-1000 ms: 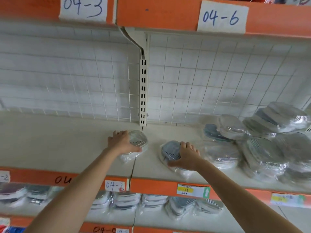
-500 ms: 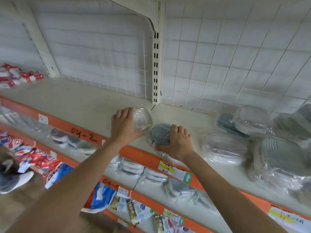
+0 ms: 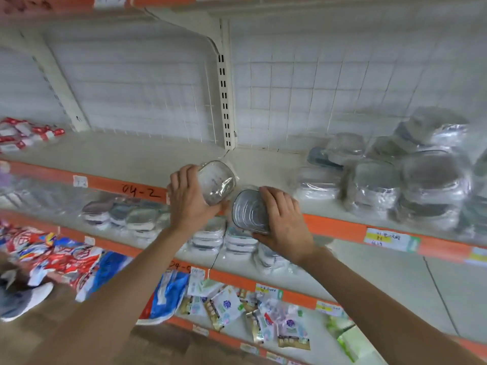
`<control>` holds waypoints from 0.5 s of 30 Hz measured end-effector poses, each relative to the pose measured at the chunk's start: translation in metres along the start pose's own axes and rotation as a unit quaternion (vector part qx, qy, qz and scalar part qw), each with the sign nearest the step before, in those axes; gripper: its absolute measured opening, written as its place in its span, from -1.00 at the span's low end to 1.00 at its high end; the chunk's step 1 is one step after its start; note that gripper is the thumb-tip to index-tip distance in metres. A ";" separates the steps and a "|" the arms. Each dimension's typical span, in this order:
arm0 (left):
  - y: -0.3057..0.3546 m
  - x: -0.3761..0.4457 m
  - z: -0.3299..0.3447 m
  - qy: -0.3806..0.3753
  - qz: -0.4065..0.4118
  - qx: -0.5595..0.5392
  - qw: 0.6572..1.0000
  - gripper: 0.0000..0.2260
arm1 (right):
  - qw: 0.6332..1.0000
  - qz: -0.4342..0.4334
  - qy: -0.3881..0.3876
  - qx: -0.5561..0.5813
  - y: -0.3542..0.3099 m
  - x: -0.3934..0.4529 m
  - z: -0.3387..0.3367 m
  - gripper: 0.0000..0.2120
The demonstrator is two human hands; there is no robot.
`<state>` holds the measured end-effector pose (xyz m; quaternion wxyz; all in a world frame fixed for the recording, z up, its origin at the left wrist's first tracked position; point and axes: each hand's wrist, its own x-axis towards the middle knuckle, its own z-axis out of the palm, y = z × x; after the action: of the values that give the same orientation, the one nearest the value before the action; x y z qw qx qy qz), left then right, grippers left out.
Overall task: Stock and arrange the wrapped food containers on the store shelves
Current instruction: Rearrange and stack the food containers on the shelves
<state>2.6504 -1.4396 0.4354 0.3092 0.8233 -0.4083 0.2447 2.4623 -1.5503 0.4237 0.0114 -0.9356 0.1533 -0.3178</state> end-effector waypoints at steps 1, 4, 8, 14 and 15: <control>-0.003 -0.018 0.000 -0.010 0.010 -0.005 1.000 -0.16 | 1.000 0.004 -0.021 -0.009 -0.007 -0.019 -0.001 -0.08; -0.012 -0.077 0.008 -0.072 0.037 -0.019 0.997 -0.20 | 0.990 0.007 -0.135 -0.044 -0.022 -0.084 0.005 -0.12; -0.013 -0.129 0.022 -0.226 0.060 -0.013 0.972 -0.20 | 0.965 0.059 -0.248 -0.059 -0.017 -0.147 0.012 -0.16; -0.003 -0.171 0.053 -0.341 0.084 0.016 0.936 -0.22 | 0.935 0.176 -0.282 -0.122 0.009 -0.186 0.023 -0.14; 0.000 -0.173 0.057 -0.348 0.087 0.024 0.933 -0.24 | 0.931 0.192 -0.282 -0.126 0.015 -0.190 0.028 -0.14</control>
<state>2.5642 -1.3903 0.2831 0.1047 0.8252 -0.5546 -0.0216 2.3318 -1.5113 0.2877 -0.0033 -0.9331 0.3594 -0.0106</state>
